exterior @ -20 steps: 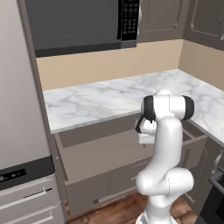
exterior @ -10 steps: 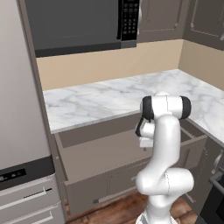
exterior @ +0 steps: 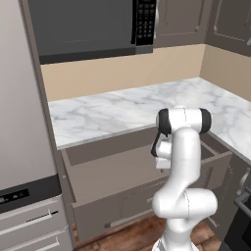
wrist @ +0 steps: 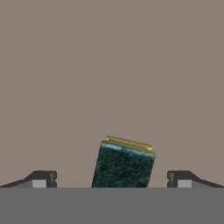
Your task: Restock the sink supplies by placing the sponge and soap dispenser on the counter and next to the sink. Make sure the soap dispenser is upright.
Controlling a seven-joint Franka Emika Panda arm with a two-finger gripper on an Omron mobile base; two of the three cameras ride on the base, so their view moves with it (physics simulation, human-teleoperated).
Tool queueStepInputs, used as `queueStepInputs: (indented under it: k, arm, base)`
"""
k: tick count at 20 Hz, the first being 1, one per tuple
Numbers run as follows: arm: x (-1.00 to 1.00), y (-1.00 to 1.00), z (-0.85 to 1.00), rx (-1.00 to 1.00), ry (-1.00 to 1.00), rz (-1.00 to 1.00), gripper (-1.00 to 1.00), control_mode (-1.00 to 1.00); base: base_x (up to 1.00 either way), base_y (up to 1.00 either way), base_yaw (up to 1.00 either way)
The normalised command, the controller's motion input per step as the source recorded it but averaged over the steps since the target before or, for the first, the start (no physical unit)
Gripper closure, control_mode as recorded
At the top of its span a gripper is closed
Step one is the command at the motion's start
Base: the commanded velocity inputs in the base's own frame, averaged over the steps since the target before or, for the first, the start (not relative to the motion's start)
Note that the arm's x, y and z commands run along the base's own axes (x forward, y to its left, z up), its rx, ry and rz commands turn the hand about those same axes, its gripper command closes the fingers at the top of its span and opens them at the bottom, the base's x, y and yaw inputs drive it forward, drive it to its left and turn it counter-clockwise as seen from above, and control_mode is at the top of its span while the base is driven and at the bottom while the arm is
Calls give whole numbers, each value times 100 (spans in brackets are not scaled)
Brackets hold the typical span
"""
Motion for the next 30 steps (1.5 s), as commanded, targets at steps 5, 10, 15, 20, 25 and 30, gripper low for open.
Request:
queueStepInputs:
  k: [5, 10, 15, 20, 25, 30]
  arm:
    - [0, -11, -26, 0, 0, 0, -100, -100]
    - [-1, -1, -13, 0, 0, 0, -100, -100]
    - [-3, 0, 0, 0, 0, 0, -100, -100]
    - [0, 0, -2, 0, 0, 0, -100, -100]
    - [0, 0, -12, 0, 0, 0, -100, -100]
    - [0, 0, -15, 0, 0, 0, -100, -100]
  base:
    - [0, 0, 0]
    - [0, 0, 0]
    - [0, 0, 0]
    - [0, 0, 0]
    - [0, 0, 0]
    - [0, 0, 0]
